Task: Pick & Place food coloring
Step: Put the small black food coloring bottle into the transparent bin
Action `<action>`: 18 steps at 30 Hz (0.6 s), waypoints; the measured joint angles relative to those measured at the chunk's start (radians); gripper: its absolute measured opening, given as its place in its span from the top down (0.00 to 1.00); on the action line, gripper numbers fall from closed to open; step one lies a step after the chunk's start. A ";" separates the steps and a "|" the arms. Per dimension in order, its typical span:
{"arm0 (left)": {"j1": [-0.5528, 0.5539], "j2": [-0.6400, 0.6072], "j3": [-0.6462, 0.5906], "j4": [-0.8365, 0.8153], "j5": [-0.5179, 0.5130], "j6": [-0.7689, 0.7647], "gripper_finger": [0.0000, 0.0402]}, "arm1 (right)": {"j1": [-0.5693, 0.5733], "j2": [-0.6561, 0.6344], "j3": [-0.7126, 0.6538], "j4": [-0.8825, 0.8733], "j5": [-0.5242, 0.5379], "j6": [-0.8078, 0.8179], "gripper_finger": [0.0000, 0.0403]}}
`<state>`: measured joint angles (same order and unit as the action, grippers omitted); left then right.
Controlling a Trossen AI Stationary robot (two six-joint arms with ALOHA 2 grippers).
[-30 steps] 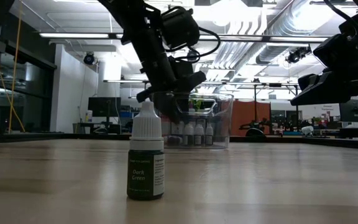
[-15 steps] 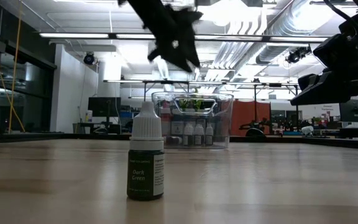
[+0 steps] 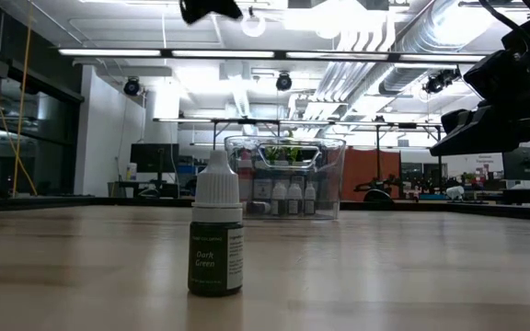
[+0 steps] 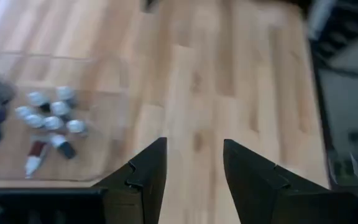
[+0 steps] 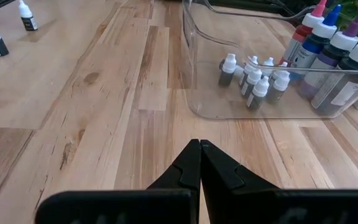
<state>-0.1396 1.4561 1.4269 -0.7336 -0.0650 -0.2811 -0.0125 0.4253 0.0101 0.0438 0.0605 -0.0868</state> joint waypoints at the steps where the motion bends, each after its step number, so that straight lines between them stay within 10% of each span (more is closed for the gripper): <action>1: -0.022 -0.004 0.003 -0.018 0.006 0.021 0.62 | 0.000 0.000 0.000 0.000 0.000 0.000 1.00; 8: -0.149 -0.082 -0.091 -0.178 0.011 0.150 0.62 | 0.000 0.000 0.000 0.004 0.000 0.000 1.00; 18: -0.301 -0.193 -0.422 0.124 0.139 0.128 0.62 | 0.000 -0.001 0.000 0.001 0.000 0.000 1.00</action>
<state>-0.4410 1.2632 1.0054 -0.6097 0.0742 -0.1529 -0.0126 0.4244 0.0102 0.0443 0.0603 -0.0868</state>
